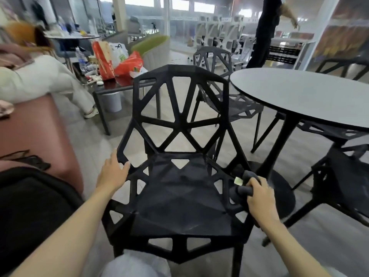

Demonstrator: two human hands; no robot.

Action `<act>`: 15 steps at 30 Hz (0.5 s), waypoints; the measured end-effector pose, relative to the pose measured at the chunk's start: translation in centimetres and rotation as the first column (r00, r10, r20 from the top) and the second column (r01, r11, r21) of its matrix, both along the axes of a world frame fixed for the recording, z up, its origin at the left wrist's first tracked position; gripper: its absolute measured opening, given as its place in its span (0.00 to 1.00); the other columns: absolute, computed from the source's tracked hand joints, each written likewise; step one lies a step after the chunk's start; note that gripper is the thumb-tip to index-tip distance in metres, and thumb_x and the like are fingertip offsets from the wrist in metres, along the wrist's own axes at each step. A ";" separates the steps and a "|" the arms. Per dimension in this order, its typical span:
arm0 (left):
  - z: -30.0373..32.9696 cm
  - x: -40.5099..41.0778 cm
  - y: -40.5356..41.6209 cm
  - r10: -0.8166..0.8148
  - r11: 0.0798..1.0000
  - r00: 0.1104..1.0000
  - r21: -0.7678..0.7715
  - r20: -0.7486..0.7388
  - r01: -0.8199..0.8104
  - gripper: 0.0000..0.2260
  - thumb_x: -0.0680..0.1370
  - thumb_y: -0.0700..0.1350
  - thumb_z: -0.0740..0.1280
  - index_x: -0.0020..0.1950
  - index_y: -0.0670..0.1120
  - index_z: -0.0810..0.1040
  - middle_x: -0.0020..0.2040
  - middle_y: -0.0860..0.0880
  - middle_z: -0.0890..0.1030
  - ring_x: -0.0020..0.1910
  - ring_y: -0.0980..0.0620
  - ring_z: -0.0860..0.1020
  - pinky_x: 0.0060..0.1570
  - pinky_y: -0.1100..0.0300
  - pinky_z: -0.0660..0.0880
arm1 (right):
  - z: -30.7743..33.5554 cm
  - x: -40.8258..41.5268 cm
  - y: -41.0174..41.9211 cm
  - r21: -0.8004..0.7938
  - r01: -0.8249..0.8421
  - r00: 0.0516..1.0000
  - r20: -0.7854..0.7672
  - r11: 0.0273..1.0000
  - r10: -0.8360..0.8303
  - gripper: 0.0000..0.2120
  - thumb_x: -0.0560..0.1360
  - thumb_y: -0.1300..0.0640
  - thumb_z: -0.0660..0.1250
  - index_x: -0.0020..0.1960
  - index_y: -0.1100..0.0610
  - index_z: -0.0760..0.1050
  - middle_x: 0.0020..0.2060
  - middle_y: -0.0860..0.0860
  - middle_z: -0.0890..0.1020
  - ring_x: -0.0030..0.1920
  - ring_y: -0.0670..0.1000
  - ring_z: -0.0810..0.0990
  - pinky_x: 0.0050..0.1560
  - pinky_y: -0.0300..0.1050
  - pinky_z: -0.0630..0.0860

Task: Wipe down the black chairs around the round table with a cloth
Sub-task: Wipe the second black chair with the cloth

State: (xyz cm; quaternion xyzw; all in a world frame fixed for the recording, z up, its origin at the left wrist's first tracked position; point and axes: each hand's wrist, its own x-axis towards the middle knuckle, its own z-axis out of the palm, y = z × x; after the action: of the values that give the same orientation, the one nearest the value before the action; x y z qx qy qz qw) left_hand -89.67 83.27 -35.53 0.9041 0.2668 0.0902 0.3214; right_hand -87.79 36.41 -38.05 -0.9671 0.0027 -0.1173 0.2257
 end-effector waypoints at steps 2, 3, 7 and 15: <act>-0.3 1.0 1.4 0.023 1.000 0.999 -0.014 0.040 -0.022 0.17 0.81 0.58 0.63 0.67 0.53 0.66 0.60 0.45 0.77 0.56 0.38 0.77 0.58 0.38 0.76 | -0.1 2.7 0.7 -0.019 -0.036 0.999 -0.002 0.999 0.036 0.13 0.74 0.69 0.65 0.50 0.53 0.72 0.67 0.55 0.71 0.56 0.65 0.74 0.54 0.56 0.72; -0.6 1.5 2.1 0.021 0.999 0.999 -0.027 0.050 -0.020 0.14 0.81 0.59 0.62 0.64 0.56 0.66 0.58 0.47 0.78 0.54 0.39 0.78 0.57 0.38 0.76 | -0.2 4.1 1.1 -0.036 -0.043 0.999 -0.003 0.998 0.043 0.13 0.74 0.69 0.65 0.51 0.53 0.72 0.67 0.54 0.71 0.57 0.65 0.73 0.55 0.58 0.72; -2.1 3.0 5.7 0.055 0.980 0.993 -0.194 0.106 -0.033 0.18 0.76 0.72 0.59 0.58 0.62 0.69 0.49 0.54 0.83 0.48 0.46 0.85 0.55 0.40 0.80 | -0.4 10.1 3.6 -0.061 -0.055 0.998 0.021 0.997 0.057 0.14 0.72 0.69 0.65 0.52 0.53 0.72 0.62 0.55 0.72 0.58 0.66 0.72 0.56 0.60 0.72; -1.4 6.0 6.8 0.273 0.893 0.934 -0.422 0.230 -0.157 0.17 0.85 0.60 0.60 0.63 0.49 0.75 0.54 0.52 0.83 0.32 0.45 0.79 0.46 0.50 0.78 | 0.3 20.7 8.7 0.016 -0.214 0.976 0.041 0.977 0.213 0.14 0.68 0.69 0.66 0.44 0.52 0.71 0.62 0.56 0.76 0.61 0.61 0.74 0.54 0.56 0.75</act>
State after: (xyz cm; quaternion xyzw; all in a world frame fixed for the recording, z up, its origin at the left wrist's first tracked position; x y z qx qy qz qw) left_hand -83.68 90.03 -36.97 0.7621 0.3300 0.1982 0.5206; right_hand -67.07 45.14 -37.77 -0.9569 -0.1045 -0.1112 0.2470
